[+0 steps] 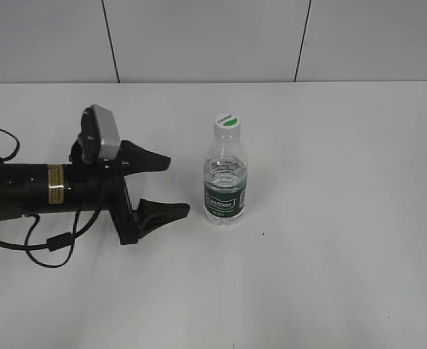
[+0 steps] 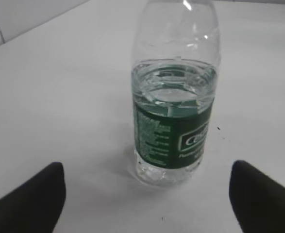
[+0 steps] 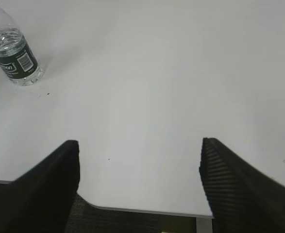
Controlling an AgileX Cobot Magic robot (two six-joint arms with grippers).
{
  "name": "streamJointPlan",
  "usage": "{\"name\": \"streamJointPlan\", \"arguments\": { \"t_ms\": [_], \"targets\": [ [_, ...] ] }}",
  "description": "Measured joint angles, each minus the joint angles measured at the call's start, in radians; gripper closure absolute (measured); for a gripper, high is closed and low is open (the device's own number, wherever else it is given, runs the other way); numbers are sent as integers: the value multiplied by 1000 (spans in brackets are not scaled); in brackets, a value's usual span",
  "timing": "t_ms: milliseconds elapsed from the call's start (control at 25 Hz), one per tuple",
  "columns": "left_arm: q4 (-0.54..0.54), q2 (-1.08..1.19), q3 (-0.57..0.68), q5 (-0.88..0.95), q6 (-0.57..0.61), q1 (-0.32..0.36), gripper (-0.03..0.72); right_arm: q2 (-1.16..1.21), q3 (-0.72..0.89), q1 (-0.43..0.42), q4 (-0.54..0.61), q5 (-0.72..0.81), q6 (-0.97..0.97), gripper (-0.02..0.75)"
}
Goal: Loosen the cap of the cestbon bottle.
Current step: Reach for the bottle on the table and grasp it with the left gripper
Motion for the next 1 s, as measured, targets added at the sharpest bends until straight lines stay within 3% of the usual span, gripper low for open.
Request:
{"name": "streamJointPlan", "arguments": {
  "t_ms": [160,480,1000],
  "targets": [
    [-61,29,-40,59,-61,-56,69,0,0,0,0,0,0,150],
    [-88,97,-109,35,-74,-131,69,0,0,0,0,0,0,150],
    [-122,146,-218,63,-77,-200,75,0,0,0,0,0,0,150]
  ]
}}
